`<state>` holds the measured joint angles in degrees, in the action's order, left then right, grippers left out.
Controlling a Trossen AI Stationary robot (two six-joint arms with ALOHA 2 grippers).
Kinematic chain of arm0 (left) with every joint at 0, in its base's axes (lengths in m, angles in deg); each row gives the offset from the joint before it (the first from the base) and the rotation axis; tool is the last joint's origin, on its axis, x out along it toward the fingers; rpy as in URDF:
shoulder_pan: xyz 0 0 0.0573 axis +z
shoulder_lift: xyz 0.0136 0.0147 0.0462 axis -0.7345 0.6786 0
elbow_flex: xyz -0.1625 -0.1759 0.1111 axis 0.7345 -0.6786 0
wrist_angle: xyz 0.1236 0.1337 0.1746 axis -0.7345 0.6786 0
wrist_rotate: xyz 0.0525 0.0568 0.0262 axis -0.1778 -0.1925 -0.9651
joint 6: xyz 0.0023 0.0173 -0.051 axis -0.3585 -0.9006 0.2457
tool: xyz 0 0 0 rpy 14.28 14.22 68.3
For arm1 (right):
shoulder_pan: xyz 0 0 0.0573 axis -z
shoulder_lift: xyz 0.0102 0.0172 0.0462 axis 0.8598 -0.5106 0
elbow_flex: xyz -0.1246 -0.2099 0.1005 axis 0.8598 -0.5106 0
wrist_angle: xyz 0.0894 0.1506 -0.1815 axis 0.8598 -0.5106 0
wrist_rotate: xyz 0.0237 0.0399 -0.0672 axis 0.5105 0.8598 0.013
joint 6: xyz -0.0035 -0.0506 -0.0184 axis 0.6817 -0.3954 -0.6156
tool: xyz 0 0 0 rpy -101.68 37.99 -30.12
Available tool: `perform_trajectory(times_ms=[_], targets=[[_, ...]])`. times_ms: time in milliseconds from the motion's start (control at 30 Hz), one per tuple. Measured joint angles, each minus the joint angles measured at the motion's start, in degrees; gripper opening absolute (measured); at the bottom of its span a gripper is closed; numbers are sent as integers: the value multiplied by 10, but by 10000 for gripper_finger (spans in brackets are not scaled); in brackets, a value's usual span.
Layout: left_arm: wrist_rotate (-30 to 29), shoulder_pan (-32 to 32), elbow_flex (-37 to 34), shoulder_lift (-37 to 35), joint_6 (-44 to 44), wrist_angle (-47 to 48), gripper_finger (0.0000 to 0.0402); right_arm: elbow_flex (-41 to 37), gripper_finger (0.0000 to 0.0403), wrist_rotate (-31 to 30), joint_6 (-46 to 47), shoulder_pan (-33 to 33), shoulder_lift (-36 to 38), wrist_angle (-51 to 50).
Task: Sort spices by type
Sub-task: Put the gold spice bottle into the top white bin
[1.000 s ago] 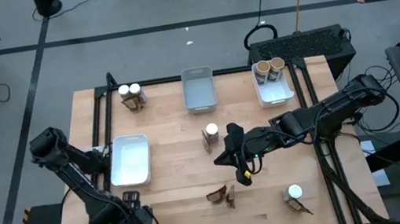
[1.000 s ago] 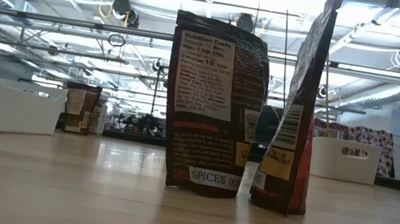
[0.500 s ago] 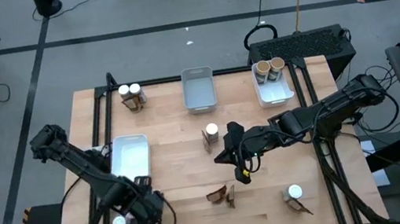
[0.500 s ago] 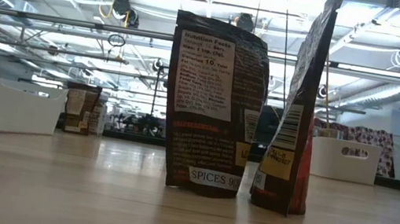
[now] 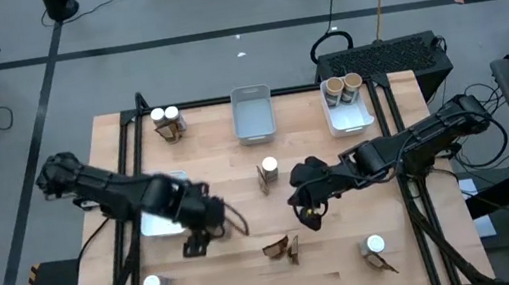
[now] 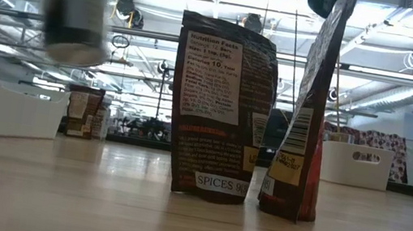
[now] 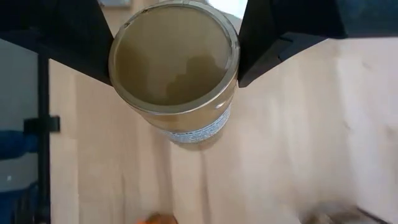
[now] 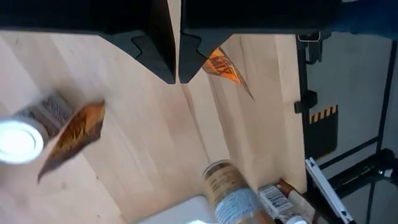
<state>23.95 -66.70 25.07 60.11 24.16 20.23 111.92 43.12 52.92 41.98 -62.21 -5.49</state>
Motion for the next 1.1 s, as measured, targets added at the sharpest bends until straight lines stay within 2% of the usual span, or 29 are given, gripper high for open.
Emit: perform_trajectory(times_ms=[233, 433, 567, 700, 733, 833, 967, 1100], targets=[[-2, 103, 20, 0, -119, -3, 285, 0, 0, 0, 38, -5, 6, -25], [8, 203, 20, 5, -206, -16, 285, 0, 0, -2, -8, 0, 44, -13], [13, 269, 20, 19, -247, -26, 285, -12, 0, 0, -77, 39, 79, -17], [15, 324, 20, 49, -247, -17, 285, -38, 0, 10, -188, 125, 120, -15], [17, 334, 20, 57, -246, -14, 285, -41, 0, 30, -217, 156, 124, -8], [34, 355, 20, 75, -226, -14, 285, -42, 0, 149, -299, 254, 123, 34], [43, 366, 20, 104, -217, -8, 285, -42, 0, 297, -339, 349, 95, 110], [39, 375, 20, 136, -223, -7, 285, -42, 0, 327, -337, 399, 65, 135]])
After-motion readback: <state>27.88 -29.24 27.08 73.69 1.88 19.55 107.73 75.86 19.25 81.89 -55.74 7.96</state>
